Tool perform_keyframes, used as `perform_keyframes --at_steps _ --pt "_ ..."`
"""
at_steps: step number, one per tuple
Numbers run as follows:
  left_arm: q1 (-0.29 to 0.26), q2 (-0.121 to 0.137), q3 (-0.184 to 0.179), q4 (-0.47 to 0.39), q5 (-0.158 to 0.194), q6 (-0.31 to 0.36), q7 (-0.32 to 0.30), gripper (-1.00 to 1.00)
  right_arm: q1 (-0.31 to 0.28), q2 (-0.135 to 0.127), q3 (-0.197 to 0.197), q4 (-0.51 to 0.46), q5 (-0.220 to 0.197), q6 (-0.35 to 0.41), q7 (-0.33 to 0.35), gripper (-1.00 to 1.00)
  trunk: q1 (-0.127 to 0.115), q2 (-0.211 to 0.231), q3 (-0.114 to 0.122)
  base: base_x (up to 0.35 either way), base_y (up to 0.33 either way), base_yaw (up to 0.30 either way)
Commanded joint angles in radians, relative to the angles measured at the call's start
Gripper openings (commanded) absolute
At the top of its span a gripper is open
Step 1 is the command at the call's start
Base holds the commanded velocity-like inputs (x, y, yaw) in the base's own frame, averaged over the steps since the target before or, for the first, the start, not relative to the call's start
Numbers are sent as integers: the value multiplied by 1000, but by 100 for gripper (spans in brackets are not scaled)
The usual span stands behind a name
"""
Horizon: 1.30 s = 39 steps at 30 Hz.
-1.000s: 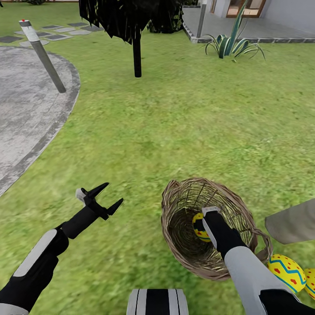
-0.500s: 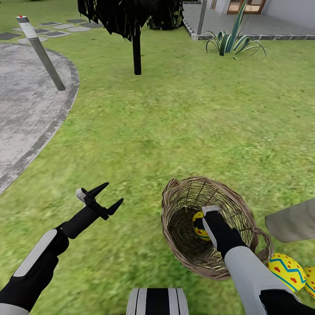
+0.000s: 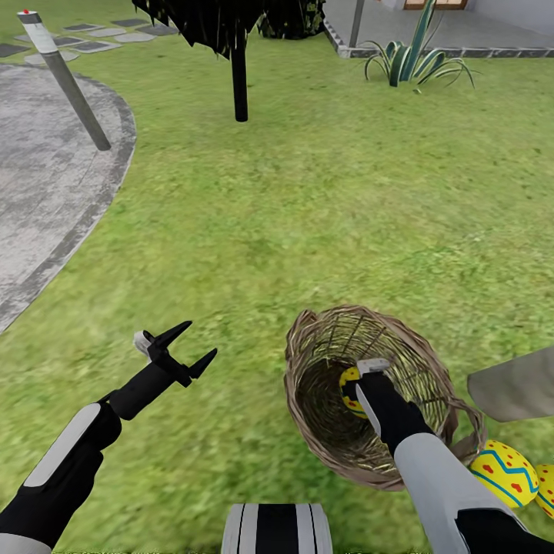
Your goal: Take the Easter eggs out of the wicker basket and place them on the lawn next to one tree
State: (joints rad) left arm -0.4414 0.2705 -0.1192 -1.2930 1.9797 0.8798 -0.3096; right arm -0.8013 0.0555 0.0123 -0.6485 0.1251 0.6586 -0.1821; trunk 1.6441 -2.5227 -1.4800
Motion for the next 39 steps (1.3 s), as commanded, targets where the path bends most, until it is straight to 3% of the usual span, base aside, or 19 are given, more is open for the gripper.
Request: perform_keyframes --at_steps 1,7,18,19,39 --pt "0 1 -2 0 -1 1 -6 100 1 0 0 0 5 7 1 100 0 0 -1 0 0 0" --pt "-1 -1 -2 1 -1 1 -6 100 1 -1 1 0 1 9 4 100 1 -1 -12 0 0 0" --pt "0 -1 -2 3 -1 1 -6 100 1 0 2 0 -1 13 8 100 1 -1 -12 0 0 0" --pt "0 -1 -2 3 -1 1 -6 100 1 0 2 -1 0 12 8 -100 1 -1 -12 0 0 0" --pt "0 -1 -2 9 1 1 -6 100 1 -2 1 -2 -3 14 9 -100 3 -2 -28 0 0 0"
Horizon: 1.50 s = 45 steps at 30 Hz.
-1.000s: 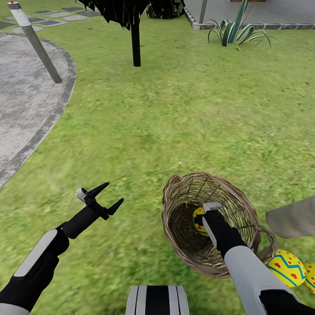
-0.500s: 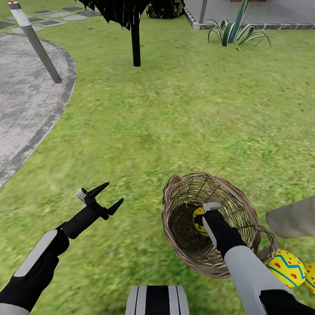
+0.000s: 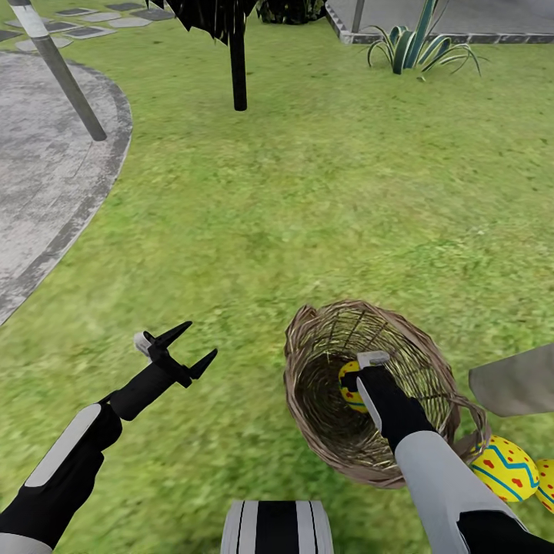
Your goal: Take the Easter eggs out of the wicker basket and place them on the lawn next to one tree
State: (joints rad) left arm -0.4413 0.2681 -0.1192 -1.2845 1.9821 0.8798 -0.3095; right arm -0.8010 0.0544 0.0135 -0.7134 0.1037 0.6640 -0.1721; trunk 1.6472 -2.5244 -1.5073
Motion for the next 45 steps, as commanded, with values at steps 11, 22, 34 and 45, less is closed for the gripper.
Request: perform_keyframes --at_steps 11,22,34,45 --pt "0 0 -2 1 -2 1 -6 100 0 -2 0 63 17 9 0 -100 -1 0 7 0 0 0" --pt "0 -2 -2 18 -1 -1 -8 100 0 0 0 63 17 12 0 -100 -1 0 7 0 0 0" --pt "0 8 0 21 40 4 -4 100 0 -1 0 65 17 13 0 -100 -4 2 34 -34 0 0" --pt "0 8 0 32 41 3 -5 100 0 -1 0 59 18 11 0 -100 -9 5 77 -53 0 0"
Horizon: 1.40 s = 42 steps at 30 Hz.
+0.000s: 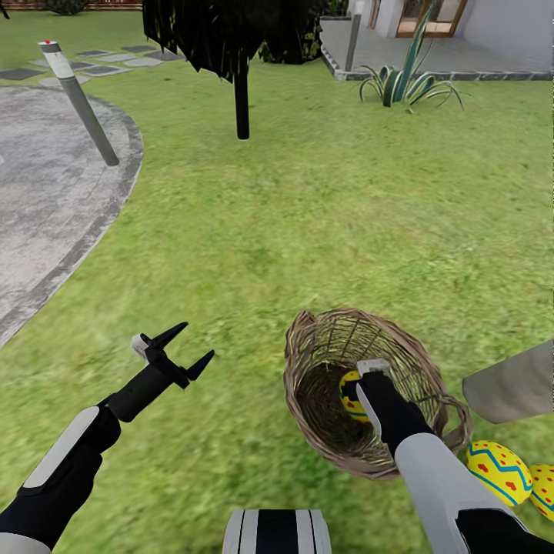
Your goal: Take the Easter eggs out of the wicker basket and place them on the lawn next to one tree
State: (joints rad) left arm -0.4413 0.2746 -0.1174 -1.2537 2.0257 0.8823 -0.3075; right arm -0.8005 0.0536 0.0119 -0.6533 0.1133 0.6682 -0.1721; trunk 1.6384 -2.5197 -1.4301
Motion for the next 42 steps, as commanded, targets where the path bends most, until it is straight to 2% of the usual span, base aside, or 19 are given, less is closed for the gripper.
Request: perform_keyframes --at_steps 1,8,10,12,14,18,21,24,26,35,38,42 --pt "-1 1 -2 1 -2 0 -7 100 0 0 1 -4 8 7 0 -100 -1 0 3 0 0 0" --pt "-1 -1 -3 -6 -3 0 -6 100 0 -3 2 -9 7 12 7 -100 -4 2 30 0 0 0" --pt "-1 -7 -5 -9 -4 -1 -3 100 0 -4 2 -9 6 40 61 -100 -5 2 38 0 0 0" --pt "-1 -9 -6 -10 -5 -2 -2 100 0 -4 3 -16 9 89 159 -100 -5 3 46 0 0 0" --pt "-1 -9 -6 -10 -5 -2 -2 100 0 -2 2 -57 8 106 197 -100 -6 3 54 0 0 0" --pt "-1 -9 -5 -9 -4 -2 -2 100 0 -3 1 -90 7 114 207 -100 -8 4 69 0 0 0" --pt "-1 -9 -5 -9 -4 -2 -2 100 6 -6 0 -177 6 192 209 -100 -10 5 81 0 0 0" --pt "-1 -9 -6 -9 -4 -2 -2 100 14 -8 -1 -330 6 297 209 -100 -11 5 92 0 0 0" --pt "-1 -9 -7 -9 -4 -2 -2 100 18 -14 -1 -379 5 326 209 -100 -12 6 100 0 0 0" --pt "-1 -9 -7 -10 -5 -2 -1 100 20 -13 0 -387 3 335 209 -100 -16 8 135 -261 0 0" --pt "16 -26 -12 -14 -3 4 -19 100 11 -9 17 -370 -5 318 201 -100 -16 8 135 0 0 0" --pt "39 -46 -10 -12 -1 -7 -5 100 24 -23 0 -386 8 313 216 -100 -16 8 135 0 0 0"
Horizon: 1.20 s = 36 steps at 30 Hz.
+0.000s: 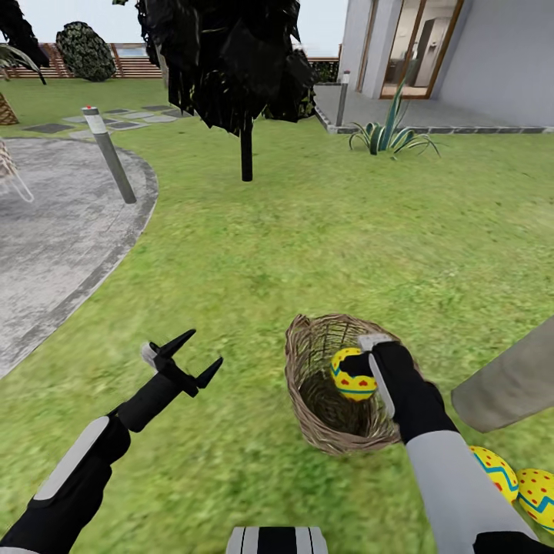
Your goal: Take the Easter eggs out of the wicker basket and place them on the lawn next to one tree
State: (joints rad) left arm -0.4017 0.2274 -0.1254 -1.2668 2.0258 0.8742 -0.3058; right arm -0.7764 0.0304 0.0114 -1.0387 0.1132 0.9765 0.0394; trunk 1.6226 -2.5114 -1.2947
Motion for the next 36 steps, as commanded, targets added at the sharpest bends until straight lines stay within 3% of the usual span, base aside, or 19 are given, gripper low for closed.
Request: perform_keyframes --at_steps 1,4,17,36 --pt "5 -5 -2 2 -1 0 -6 100 0 -1 0 -7 8 5 4 -100 0 0 -1 0 0 0" --pt "5 -17 -2 2 0 0 -6 100 0 0 -1 -23 8 5 4 -100 0 0 -1 0 0 0" --pt "6 -17 -2 -1 1 1 -6 100 0 2 -1 -54 6 5 5 -100 0 0 -1 0 0 0" --pt "6 -15 4 7 -1 -1 -3 100 0 3 1 -54 6 6 5 -100 -9 4 73 -7 0 0"
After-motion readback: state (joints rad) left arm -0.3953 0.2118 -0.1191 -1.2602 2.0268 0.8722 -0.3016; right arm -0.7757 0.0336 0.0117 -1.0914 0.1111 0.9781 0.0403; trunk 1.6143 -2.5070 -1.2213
